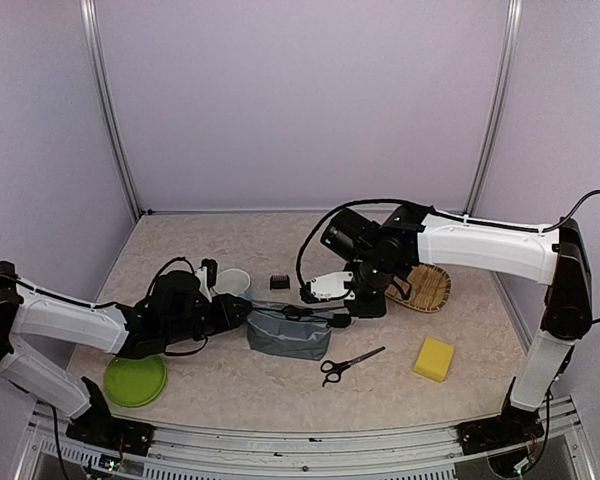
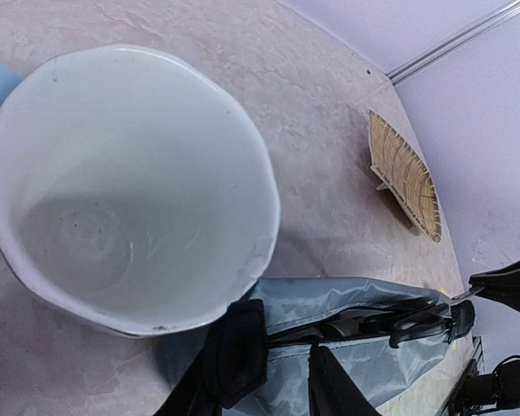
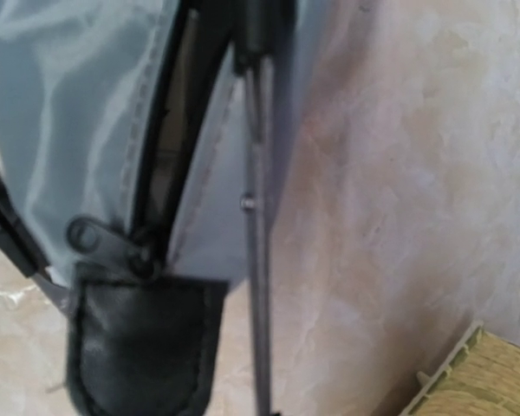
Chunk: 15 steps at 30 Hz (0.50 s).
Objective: Sort the hair-cutting tools
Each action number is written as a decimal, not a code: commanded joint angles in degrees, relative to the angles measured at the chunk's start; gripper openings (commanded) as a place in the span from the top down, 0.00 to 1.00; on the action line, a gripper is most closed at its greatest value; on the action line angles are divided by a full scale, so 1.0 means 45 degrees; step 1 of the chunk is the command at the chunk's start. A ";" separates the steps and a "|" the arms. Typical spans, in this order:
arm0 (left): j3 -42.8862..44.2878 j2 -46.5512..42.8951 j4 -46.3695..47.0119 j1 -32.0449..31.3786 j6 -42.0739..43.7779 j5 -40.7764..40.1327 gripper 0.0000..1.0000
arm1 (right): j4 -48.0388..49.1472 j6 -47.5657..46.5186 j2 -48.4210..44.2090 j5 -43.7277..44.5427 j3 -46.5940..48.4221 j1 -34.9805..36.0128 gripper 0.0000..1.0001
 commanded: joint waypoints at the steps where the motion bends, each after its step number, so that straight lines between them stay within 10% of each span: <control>1: 0.0091 0.0158 0.1815 -0.0010 0.0476 0.0500 0.75 | 0.0162 0.0274 -0.0331 0.0092 -0.0187 0.0121 1.00; 7: 0.0031 -0.0316 0.1680 -0.0632 0.0629 0.0300 0.96 | 0.0217 0.0333 0.0068 0.0279 -0.0116 0.0126 1.00; 15: -0.0782 -0.1540 0.0973 -0.1316 -0.0220 -0.0352 1.00 | -0.0065 0.0301 0.0733 -0.0282 0.0281 0.0423 1.00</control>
